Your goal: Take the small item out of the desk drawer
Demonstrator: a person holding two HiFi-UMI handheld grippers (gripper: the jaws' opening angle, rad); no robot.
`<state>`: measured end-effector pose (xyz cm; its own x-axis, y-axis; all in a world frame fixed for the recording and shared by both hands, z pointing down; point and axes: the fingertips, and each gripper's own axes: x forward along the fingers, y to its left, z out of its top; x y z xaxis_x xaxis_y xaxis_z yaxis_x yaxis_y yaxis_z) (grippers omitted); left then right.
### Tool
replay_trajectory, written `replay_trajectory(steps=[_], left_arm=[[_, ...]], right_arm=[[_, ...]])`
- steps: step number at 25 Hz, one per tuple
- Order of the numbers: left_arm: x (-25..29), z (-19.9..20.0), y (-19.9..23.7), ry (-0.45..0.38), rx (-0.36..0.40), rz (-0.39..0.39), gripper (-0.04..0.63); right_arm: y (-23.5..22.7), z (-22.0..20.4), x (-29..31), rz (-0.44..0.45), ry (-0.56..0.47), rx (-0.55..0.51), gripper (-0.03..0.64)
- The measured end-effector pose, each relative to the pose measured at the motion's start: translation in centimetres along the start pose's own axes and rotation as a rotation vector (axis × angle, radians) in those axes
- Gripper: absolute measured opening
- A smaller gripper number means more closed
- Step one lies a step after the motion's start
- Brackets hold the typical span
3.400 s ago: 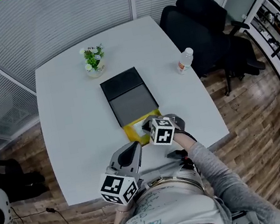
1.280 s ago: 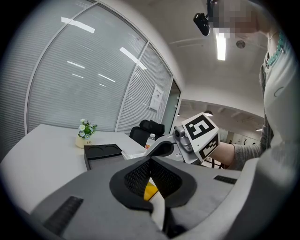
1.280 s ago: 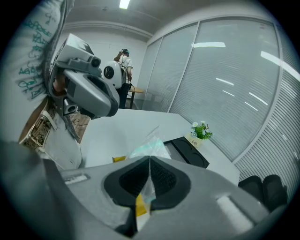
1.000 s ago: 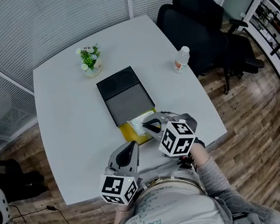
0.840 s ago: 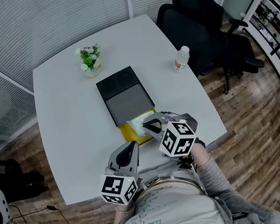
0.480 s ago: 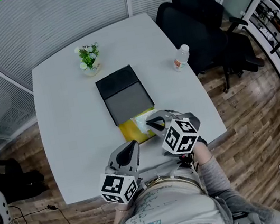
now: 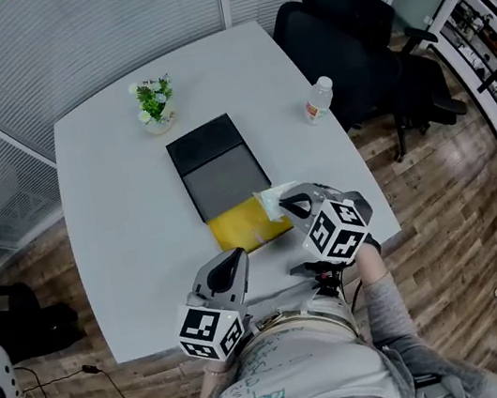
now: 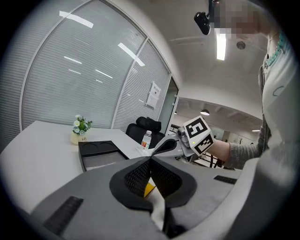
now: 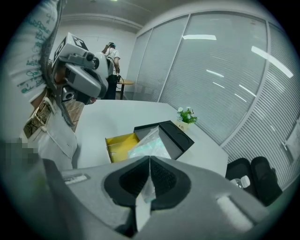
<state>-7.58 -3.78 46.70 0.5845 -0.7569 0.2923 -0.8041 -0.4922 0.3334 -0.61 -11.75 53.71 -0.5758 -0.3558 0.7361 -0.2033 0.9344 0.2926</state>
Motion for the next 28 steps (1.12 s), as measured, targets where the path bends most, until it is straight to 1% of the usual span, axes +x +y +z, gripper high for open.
replay_trajectory(steps=[6,13,28], left_arm=[[0.1,-0.1,-0.3,0.002,0.002,-0.010,-0.002],[0.5,-0.1,-0.7,0.007,0.008,-0.019,-0.002],[0.7,-0.4,-1.1,0.013,0.001,-0.022,-0.002]], right_arm=[[-1.5,-1.5,-1.4,-0.052,0.015,0.042,0.005],[-2.9,-3.2,-2.7,-0.089,0.036,0.071,0.005],[-3.5,-4.6,-3.7,-0.113,0.060,0.088,0.005]])
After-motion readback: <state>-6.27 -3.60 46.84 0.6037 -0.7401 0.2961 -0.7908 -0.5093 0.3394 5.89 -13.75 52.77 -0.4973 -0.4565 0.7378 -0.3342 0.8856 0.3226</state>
